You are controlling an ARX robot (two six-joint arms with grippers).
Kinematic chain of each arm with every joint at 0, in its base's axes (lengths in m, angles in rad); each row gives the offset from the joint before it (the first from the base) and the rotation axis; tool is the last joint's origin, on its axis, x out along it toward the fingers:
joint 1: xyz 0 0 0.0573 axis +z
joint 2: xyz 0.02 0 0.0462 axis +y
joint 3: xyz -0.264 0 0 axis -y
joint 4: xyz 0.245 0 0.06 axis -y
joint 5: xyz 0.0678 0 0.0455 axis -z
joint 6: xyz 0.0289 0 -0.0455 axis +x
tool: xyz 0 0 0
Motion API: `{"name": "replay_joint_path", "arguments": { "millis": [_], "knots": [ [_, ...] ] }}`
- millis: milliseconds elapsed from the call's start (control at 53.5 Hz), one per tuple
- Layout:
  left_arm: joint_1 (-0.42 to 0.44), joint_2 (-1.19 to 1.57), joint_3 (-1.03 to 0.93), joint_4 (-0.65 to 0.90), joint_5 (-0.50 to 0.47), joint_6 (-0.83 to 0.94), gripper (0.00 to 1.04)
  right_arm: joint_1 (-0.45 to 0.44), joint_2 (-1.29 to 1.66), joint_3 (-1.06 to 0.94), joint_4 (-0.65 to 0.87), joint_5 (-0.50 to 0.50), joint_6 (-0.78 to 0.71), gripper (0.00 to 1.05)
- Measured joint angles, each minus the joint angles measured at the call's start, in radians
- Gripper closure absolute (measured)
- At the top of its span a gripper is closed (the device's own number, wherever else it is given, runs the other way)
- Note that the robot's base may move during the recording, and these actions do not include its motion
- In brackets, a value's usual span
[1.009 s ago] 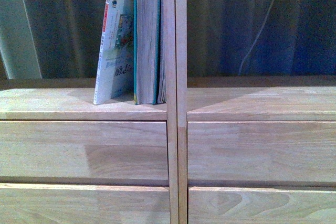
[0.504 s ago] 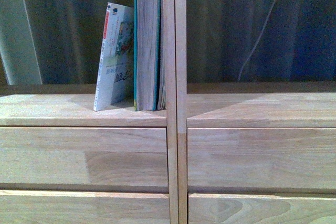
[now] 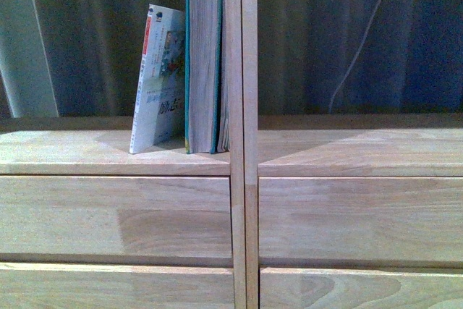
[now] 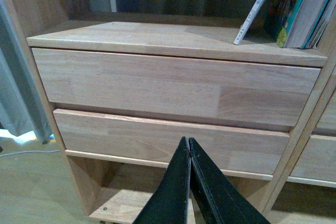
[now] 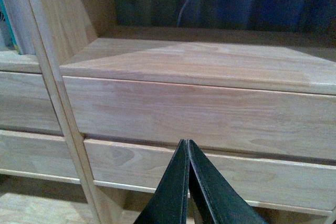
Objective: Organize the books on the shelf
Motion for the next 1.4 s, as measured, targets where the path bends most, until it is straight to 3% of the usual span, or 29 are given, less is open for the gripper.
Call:
{"name": "replay_joint_path", "arguments": {
  "millis": [766, 878, 1289, 1345, 1401],
  "knots": [
    [0.0, -0.071, -0.076, 0.013, 0.0, 0.0, 1.02, 0.0, -0.206, -0.122, -0.071, 0.0, 0.0, 1.02],
    [0.0, -0.072, -0.076, 0.013, -0.001, 0.001, 1.02, 0.0, -0.343, -0.122, -0.225, 0.002, 0.002, 1.02],
    [0.0, -0.072, -0.076, 0.013, 0.0, 0.001, 1.02, 0.0, -0.377, -0.122, -0.238, 0.0, 0.002, 1.02],
    [0.0, -0.072, -0.076, 0.013, 0.0, 0.001, 0.96, 0.0, -0.377, -0.122, -0.238, 0.0, 0.002, 0.99],
    [0.0, -0.072, -0.076, 0.013, 0.0, 0.001, 0.85, 0.0, -0.377, -0.122, -0.238, 0.0, 0.002, 0.89]
  ]
}}
